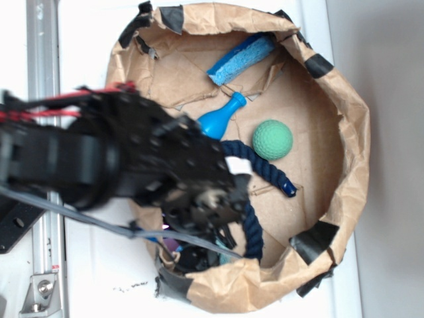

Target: Grab the blue cloth.

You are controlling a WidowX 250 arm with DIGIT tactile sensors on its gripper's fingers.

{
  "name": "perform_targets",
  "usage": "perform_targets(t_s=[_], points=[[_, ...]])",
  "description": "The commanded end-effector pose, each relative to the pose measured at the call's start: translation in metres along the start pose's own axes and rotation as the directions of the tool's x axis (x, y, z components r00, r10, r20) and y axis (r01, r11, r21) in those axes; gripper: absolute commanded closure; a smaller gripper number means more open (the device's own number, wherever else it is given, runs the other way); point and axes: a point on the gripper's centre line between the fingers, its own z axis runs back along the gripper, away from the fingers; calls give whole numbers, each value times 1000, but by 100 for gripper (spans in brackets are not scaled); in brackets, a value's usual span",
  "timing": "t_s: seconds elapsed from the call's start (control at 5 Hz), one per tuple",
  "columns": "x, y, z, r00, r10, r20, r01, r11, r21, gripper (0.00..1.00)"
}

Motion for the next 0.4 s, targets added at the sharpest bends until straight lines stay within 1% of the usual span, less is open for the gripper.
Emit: perform_targets(t_s=[0.0, 0.2], points=[[14, 6, 33, 995, -29, 97, 39, 993, -110, 0], [25, -10, 19, 997, -67, 42, 71, 991, -113, 0]])
